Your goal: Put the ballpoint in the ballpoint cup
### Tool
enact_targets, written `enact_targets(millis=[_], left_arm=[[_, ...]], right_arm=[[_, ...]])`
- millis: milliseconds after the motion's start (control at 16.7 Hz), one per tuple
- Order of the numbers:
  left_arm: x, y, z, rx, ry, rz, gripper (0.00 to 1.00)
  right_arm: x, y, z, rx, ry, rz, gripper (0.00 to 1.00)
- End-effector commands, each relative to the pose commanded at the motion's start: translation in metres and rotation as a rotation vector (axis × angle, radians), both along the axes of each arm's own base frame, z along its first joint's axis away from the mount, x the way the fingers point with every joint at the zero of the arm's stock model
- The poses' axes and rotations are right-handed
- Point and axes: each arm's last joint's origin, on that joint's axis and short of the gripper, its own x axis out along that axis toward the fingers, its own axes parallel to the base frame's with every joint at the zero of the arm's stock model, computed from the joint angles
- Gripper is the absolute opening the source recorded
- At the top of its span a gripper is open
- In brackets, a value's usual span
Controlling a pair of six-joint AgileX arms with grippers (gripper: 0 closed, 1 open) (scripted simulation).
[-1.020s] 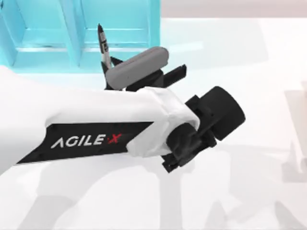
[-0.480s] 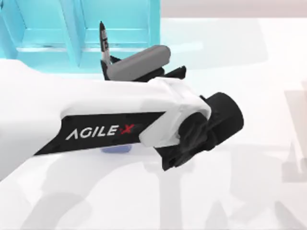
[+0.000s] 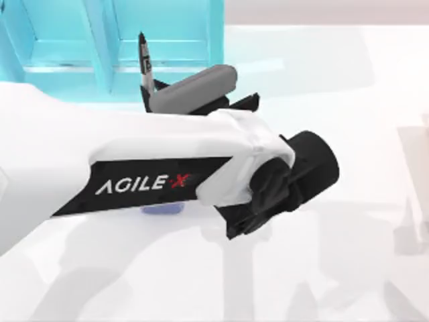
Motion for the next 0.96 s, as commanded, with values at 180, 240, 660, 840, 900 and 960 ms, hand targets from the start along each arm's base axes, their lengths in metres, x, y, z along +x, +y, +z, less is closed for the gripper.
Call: enact_targets(millis=[180, 240, 660, 840, 900, 960], left_arm=[[0.0000, 0.0000, 0.0000, 0.000, 0.000, 0.000, 0.45], [0.0000, 0.0000, 0.0000, 0.000, 0.000, 0.000, 0.53], [0.0000, 0.0000, 0.0000, 0.000, 0.000, 0.000, 1.00], [0.0000, 0.0000, 0.0000, 0.000, 0.000, 0.000, 1.00], [0.0000, 0.0000, 0.0000, 0.000, 0.000, 0.000, 1.00], [0.0000, 0.0000, 0.0000, 0.000, 0.000, 0.000, 1.00]], right_arm=[[0.0000, 0.0000, 0.0000, 0.000, 0.000, 0.000, 1.00], [0.0000, 0.0000, 0.0000, 0.000, 0.000, 0.000, 1.00], [0.0000, 0.0000, 0.0000, 0.000, 0.000, 0.000, 1.00], [0.0000, 0.0000, 0.0000, 0.000, 0.000, 0.000, 1.00], [0.0000, 0.0000, 0.0000, 0.000, 0.000, 0.000, 1.00], [0.0000, 0.0000, 0.0000, 0.000, 0.000, 0.000, 1.00]])
